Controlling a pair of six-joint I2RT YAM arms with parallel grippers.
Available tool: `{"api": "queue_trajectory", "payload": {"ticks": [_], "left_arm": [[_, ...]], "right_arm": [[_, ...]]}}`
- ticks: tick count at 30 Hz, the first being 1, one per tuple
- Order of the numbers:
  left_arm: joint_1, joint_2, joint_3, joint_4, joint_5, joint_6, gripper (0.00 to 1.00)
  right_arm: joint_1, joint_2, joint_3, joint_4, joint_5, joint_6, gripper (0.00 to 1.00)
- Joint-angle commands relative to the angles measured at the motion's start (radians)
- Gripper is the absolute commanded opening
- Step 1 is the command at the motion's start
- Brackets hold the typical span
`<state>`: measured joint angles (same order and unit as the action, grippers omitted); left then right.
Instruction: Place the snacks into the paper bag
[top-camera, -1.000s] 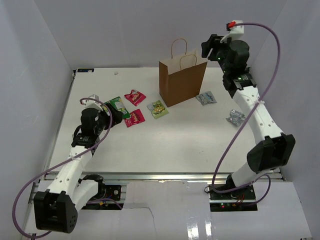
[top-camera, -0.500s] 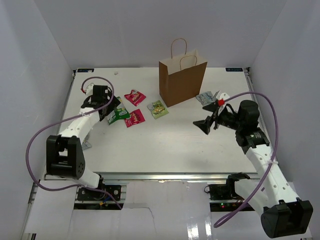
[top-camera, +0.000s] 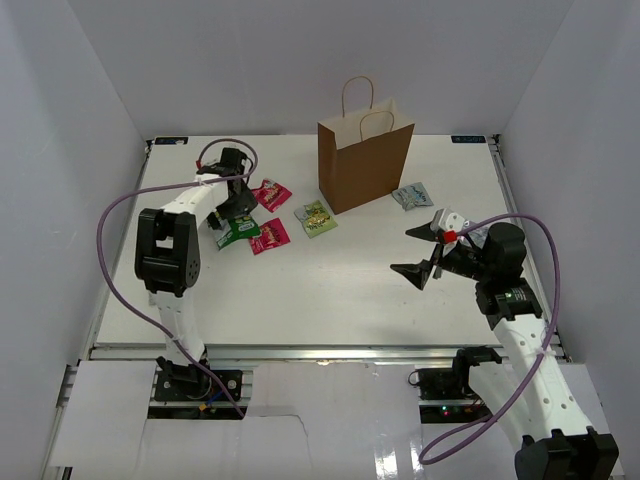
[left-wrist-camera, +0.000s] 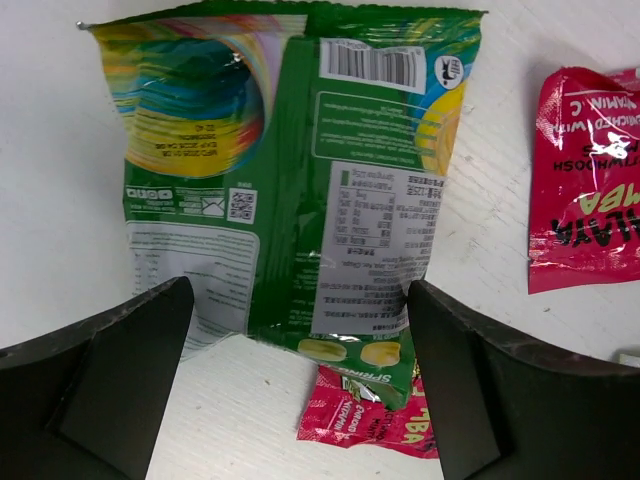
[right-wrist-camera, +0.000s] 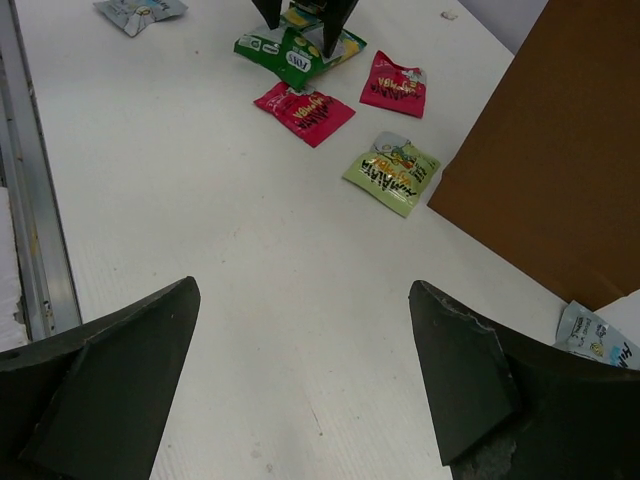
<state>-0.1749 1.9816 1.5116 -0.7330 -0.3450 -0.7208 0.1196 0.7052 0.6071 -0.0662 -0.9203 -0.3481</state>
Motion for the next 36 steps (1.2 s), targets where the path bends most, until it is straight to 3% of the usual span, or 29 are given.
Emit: {"api": "queue_trajectory", "payload": {"ticks": [1, 4, 10, 12, 13, 19, 23, 29, 36], "left_arm": [[-0.023, 0.020, 0.093, -0.077, -0.060, 0.052, 0.98], [-0.037, 0.069, 0.117, -0.095, -0.078, 0.072, 0.95], [-0.040, 0.128, 0.088, -0.098, -0.086, 0.092, 0.78], [-0.040, 0.138, 0.084, -0.095, -0.083, 0.099, 0.70], [-0.041, 0.141, 0.084, -0.094, -0.080, 0.103, 0.61], [-0.041, 0.071, 0.096, -0.074, -0.048, 0.135, 0.30], [-0.041, -0.039, 0.076, -0.010, 0.009, 0.190, 0.17], [-0.041, -0.297, -0.082, 0.240, 0.250, 0.331, 0.03], [-0.041, -0.481, -0.174, 0.478, 0.540, 0.477, 0.00]], "right_arm": [[-0.003, -0.007, -0.006, 0.042, -0.020, -0.005, 0.91], [-0.005, -0.015, -0.010, 0.046, -0.020, -0.005, 0.91], [-0.005, -0.024, -0.017, 0.049, -0.022, -0.014, 0.91], [-0.005, -0.026, -0.018, 0.049, -0.026, -0.014, 0.91], [-0.005, -0.026, -0.018, 0.049, -0.026, -0.014, 0.91], [-0.005, -0.030, -0.020, 0.049, -0.025, -0.014, 0.91], [-0.003, -0.035, -0.020, 0.049, -0.026, -0.014, 0.91], [-0.005, -0.039, -0.020, 0.048, -0.025, -0.017, 0.91], [-0.006, -0.044, -0.020, 0.048, -0.029, -0.017, 0.91]]}}
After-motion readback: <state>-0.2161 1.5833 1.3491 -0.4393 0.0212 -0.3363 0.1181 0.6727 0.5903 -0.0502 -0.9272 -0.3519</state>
